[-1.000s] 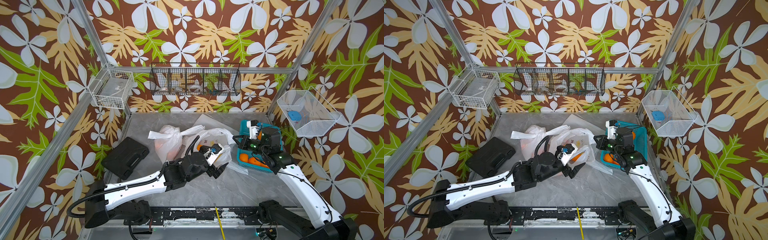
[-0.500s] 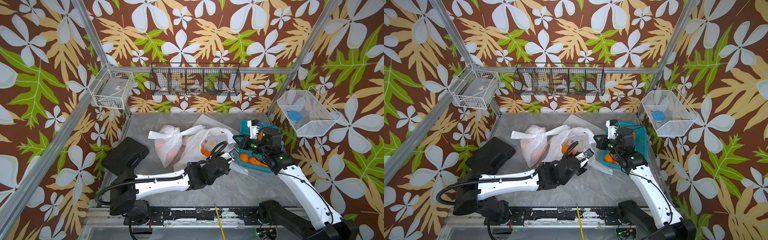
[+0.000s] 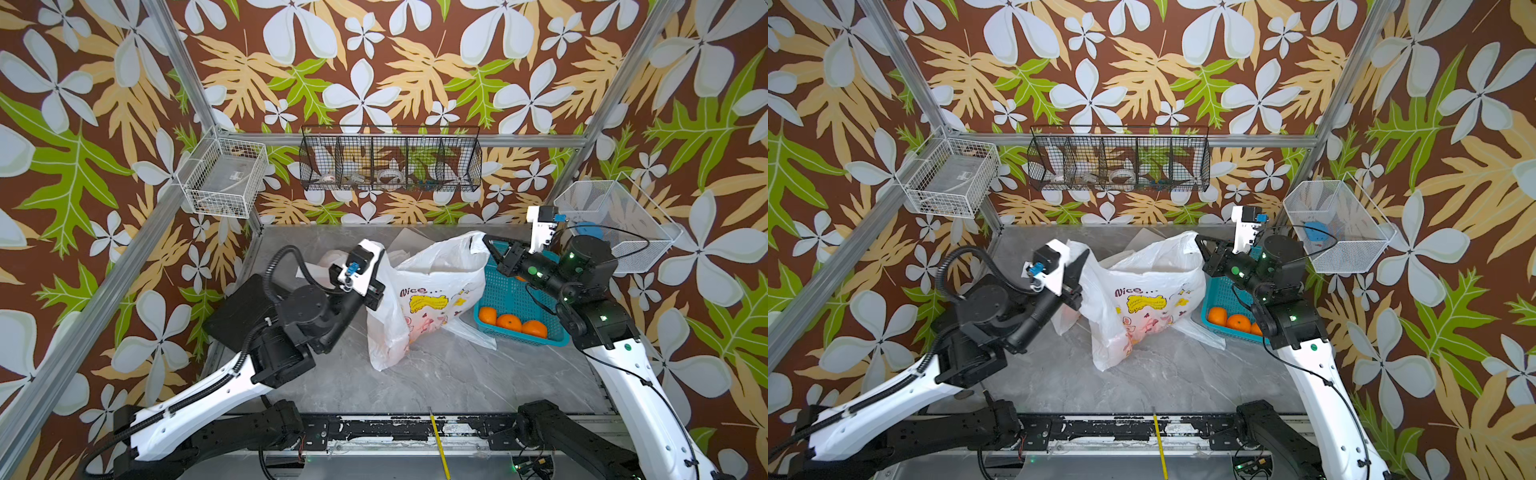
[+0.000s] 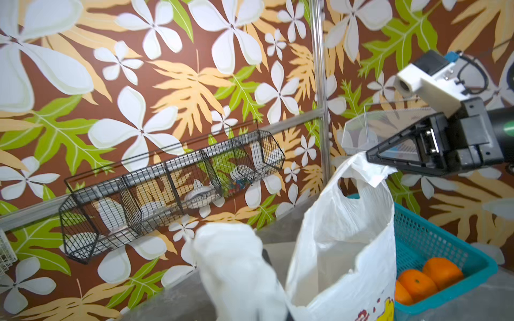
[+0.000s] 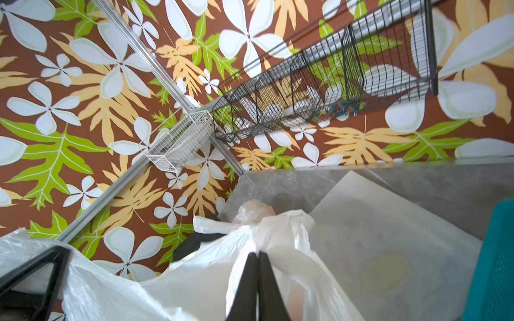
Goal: Place the oranges into plastic bags & tie knots
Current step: Adjust the plastic bag at the center of the board.
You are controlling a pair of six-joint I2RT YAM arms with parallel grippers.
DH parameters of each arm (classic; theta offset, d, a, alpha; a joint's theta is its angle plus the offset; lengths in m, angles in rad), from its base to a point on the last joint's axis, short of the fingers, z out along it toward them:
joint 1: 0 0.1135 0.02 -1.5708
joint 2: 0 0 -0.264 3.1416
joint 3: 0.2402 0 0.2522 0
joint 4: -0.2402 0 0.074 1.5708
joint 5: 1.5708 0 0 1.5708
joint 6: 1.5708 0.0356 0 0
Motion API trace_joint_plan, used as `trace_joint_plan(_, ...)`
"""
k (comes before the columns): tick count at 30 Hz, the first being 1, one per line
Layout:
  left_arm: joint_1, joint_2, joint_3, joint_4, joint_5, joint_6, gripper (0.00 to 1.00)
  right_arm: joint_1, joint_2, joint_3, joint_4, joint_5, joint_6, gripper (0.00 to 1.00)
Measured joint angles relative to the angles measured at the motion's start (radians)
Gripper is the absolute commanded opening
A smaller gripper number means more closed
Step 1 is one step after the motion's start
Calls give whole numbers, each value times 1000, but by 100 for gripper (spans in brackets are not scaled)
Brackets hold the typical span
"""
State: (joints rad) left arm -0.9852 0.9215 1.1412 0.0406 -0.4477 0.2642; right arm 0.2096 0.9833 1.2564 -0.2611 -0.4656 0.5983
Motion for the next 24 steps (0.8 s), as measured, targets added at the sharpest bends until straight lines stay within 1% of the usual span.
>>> trace_joint_plan(1,47,-9,4,2,52,-5,0,0,0,8,4,4,0,0)
trace_joint_plan(2,97,-11,4,6,104,-24,0,-1,1,13,6,6,3,4)
trace_joint_plan(4,207,-3,-10,10,201,-78,0,0,2,13,5,16,4,19)
trace_joint_plan(6,277,8,-44,30,295,-124,0,-3,1,3,6,21,3,34)
trace_joint_plan(9,359,28,-122,59,459,-201,0,-30,-13,-14,-2,20,-6,57)
trace_joint_plan(10,384,32,-151,77,502,-232,0,-46,-20,-16,-5,20,-14,65)
trace_joint_plan(13,451,34,-233,154,599,-309,0,-123,-54,-13,-16,8,-69,85)
trace_joint_plan(17,526,35,-298,241,708,-400,0,-217,-114,-54,-20,-41,-212,99)
trace_joint_plan(20,555,35,-311,285,744,-448,0,-229,-193,-172,0,-126,-332,99)
trace_joint_plan(24,565,35,-317,317,775,-476,0,-230,-306,-413,160,-303,-362,99)
